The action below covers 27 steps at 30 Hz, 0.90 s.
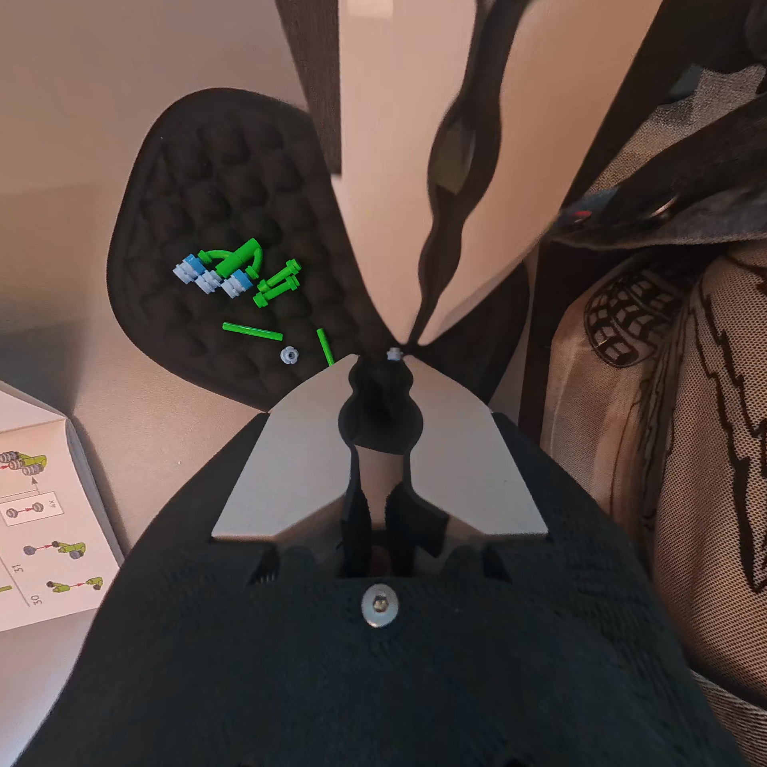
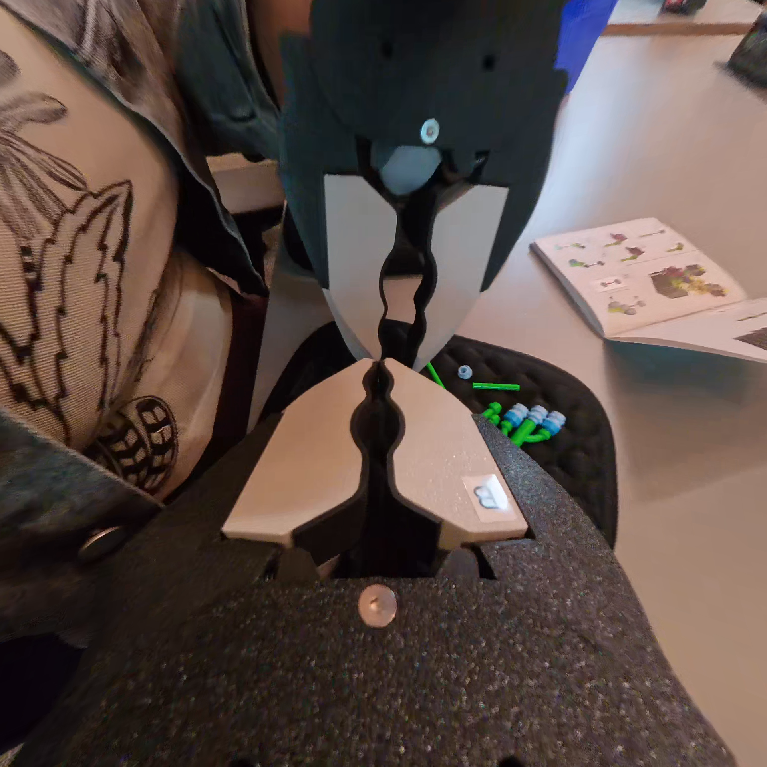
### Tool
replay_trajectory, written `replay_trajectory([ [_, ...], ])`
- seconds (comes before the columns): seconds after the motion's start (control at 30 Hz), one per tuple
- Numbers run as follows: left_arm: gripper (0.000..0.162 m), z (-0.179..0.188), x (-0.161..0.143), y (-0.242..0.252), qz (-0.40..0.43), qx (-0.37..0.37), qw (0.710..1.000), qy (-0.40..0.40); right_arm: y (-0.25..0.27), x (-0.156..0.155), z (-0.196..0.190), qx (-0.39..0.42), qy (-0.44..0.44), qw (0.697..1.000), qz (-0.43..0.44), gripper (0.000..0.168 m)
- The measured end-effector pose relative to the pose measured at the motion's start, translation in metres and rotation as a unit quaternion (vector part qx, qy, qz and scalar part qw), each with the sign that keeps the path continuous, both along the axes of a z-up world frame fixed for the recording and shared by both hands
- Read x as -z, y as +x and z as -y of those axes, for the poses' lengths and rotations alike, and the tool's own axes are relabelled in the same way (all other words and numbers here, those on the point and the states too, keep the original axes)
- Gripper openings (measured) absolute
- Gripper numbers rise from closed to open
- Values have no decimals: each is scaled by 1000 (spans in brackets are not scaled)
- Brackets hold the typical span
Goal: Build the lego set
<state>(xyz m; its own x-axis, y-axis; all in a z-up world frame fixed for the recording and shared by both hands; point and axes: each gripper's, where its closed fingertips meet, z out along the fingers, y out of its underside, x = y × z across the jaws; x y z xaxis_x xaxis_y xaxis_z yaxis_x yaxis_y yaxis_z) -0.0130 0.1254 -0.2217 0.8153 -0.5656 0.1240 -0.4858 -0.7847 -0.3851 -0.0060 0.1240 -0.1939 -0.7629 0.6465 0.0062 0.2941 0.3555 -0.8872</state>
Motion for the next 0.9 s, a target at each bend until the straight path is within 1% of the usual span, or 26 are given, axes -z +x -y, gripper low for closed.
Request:
replay_trajectory([
  [0.03,16,0,0,0,0,-1,1000,3,-1,5,2,-1,10,1000,7,1],
  [0.17,16,-2,-1,0,5,-1,1000,14,-1,26,3,-5,60,997,42,2],
  [0.3,16,-1,-1,0,10,-1,1000,18,0,26,1,-2,65,997,45,2],
  [0.37,16,2,-4,-1,21,-6,999,28,1,25,-4,6,70,997,45,6],
  [0.43,16,2,-9,-6,40,-22,998,54,1,24,-13,20,74,996,45,8],
  [0.5,16,-1,-19,-14,70,-47,990,110,1,22,-22,38,73,996,46,11],
  [0.57,20,-6,-40,-22,121,-77,968,204,-1,17,-32,62,64,995,43,12],
  [0.6,25,-8,-54,-25,157,-92,949,258,-4,14,-38,81,54,994,42,12],
  [0.63,30,-8,-70,-30,194,-109,923,313,-8,11,-45,105,38,993,44,13],
  [0.67,39,-7,-85,-36,231,-128,893,365,-13,8,-52,134,16,990,52,13],
  [0.73,62,-2,-107,-51,288,-161,834,443,-20,4,-62,181,-30,980,82,16],
  [0.77,74,1,-114,-56,307,-168,810,471,-22,4,-65,194,-44,975,96,17],
  [0.8,82,5,-118,-60,319,-172,792,492,-24,5,-67,205,-47,972,106,19],
  [0.83,82,8,-119,-62,324,-168,782,504,-26,7,-70,216,-40,969,113,19],
  [0.9,82,13,-114,-59,329,-151,778,514,-29,13,-76,231,-20,964,133,23],
])
